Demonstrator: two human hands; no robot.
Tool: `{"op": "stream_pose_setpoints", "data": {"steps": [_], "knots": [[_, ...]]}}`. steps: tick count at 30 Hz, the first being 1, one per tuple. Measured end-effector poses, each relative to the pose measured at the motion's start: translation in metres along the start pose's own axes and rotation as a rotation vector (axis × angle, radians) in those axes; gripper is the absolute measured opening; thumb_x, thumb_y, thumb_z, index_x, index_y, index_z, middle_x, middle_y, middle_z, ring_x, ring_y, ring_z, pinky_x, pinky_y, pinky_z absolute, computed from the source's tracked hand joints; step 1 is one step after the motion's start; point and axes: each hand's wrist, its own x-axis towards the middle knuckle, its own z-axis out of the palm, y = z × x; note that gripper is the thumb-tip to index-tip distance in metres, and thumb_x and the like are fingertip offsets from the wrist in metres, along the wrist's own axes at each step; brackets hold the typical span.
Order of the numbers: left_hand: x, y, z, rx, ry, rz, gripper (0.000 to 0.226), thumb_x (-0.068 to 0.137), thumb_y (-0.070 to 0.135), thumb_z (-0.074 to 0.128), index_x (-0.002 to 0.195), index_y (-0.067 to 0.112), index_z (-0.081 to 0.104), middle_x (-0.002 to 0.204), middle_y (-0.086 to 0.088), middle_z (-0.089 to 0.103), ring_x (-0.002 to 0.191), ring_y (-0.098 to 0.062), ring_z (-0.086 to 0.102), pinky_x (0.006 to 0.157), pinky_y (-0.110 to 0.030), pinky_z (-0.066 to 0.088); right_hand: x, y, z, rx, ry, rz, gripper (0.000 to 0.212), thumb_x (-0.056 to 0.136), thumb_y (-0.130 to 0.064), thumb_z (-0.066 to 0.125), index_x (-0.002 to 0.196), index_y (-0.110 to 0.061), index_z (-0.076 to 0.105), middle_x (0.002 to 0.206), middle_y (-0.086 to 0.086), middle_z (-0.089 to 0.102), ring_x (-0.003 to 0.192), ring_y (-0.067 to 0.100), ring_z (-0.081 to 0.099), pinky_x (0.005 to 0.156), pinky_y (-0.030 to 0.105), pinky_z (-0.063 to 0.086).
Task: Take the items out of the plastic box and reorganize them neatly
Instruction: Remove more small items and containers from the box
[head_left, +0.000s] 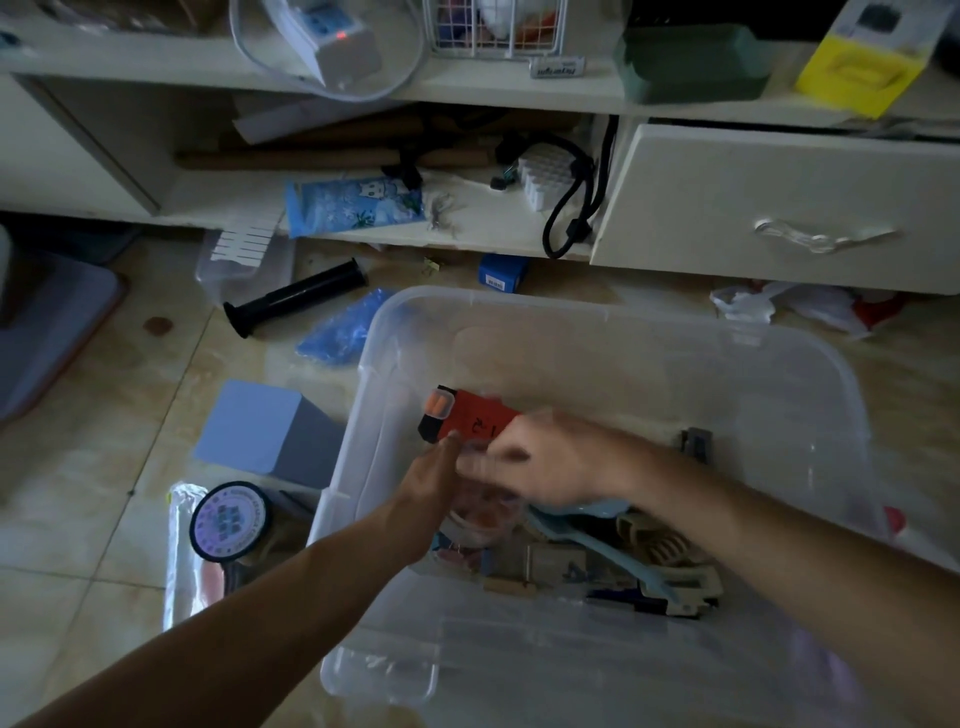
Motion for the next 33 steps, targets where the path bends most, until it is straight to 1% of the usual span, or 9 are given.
{"op": "stream_pose_setpoints", "data": {"steps": [2,4,5,7,10,16,21,26,33], "knots": [[0.0,0.001,0.001,0.029,0.049,0.009,0.043,0.103,0.041,0.039,0.085,0.012,0.066,0.075,-0.001,0.069,0.072,-0.019,0.067,0.05,-0.019,0.048,0.015,0.012,-0.017,0.038,0.197,0.052,0.057,0.098,-0.062,0.039,0.079,-0.016,0.065,0.077,0.004,0.069,0.067,0.019,0.066,0.068,0.036,0.056],[0.001,0.002,0.003,0.072,0.054,0.002,0.046,0.104,0.041,0.037,0.081,0.012,0.064,0.079,-0.002,0.068,0.076,-0.019,0.065,0.057,-0.023,0.052,0.043,0.037,-0.021,-0.151,0.401,0.092,0.029,0.104,-0.035,0.045,0.092,-0.015,0.062,0.085,0.006,0.067,0.073,0.026,0.064,0.072,0.044,0.058],[0.003,0.001,0.005,0.08,0.046,0.0,0.046,0.104,0.04,0.036,0.081,0.011,0.064,0.082,-0.005,0.069,0.079,-0.021,0.066,0.064,-0.027,0.055,0.056,0.048,-0.021,-0.259,0.388,0.145,0.013,0.102,-0.02,0.048,0.104,-0.019,0.061,0.094,0.005,0.066,0.078,0.026,0.063,0.072,0.043,0.057],[0.003,0.002,0.005,0.078,0.043,-0.01,0.046,0.104,0.037,0.037,0.081,0.01,0.067,0.09,-0.011,0.072,0.089,-0.029,0.068,0.081,-0.039,0.057,0.081,0.067,-0.014,-0.351,0.206,0.238,0.05,0.096,-0.01,0.053,0.133,-0.042,0.051,0.118,0.006,0.061,0.095,0.026,0.062,0.076,0.039,0.054],[0.002,0.003,0.005,0.11,0.049,-0.014,0.046,0.103,0.038,0.037,0.081,0.013,0.069,0.094,-0.014,0.072,0.095,-0.031,0.067,0.092,-0.046,0.053,0.101,0.079,-0.003,-0.37,0.024,0.188,0.07,0.096,-0.021,0.053,0.139,-0.069,0.025,0.137,0.006,0.053,0.116,0.031,0.058,0.095,0.044,0.052],[-0.003,0.01,0.006,0.092,0.047,-0.04,0.048,0.104,0.038,0.037,0.075,0.013,0.065,0.087,-0.009,0.07,0.092,-0.03,0.066,0.091,-0.043,0.054,0.104,0.09,-0.002,-0.403,-0.094,0.21,0.047,0.087,-0.049,0.061,0.132,-0.046,0.047,0.134,0.004,0.055,0.11,0.029,0.059,0.095,0.043,0.05],[-0.004,0.01,0.007,0.084,0.088,-0.007,0.051,0.104,0.038,0.037,0.067,0.015,0.062,0.073,-0.001,0.065,0.081,-0.027,0.063,0.079,-0.037,0.053,0.073,0.118,0.003,-0.297,-0.209,0.313,0.077,0.083,-0.059,0.065,0.148,-0.04,0.028,0.149,0.012,0.031,0.134,0.036,0.04,0.1,0.042,0.044],[-0.009,0.013,0.01,0.101,0.132,0.003,0.046,0.104,0.039,0.037,0.067,0.018,0.056,0.069,-0.002,0.059,0.067,-0.019,0.058,0.059,-0.027,0.045,0.062,0.129,0.032,-0.207,0.071,0.276,0.07,0.069,-0.07,0.064,0.127,-0.036,0.044,0.117,0.008,0.05,0.112,0.032,0.052,0.087,0.041,0.05],[-0.011,0.015,0.01,0.117,0.095,-0.038,0.046,0.104,0.043,0.034,0.075,0.017,0.06,0.08,-0.003,0.062,0.073,-0.017,0.057,0.06,-0.026,0.042,0.064,0.148,0.038,-0.273,0.17,0.361,0.056,0.083,-0.031,0.067,0.132,-0.037,0.042,0.128,0.01,0.054,0.105,0.033,0.06,0.076,0.036,0.052]]}}
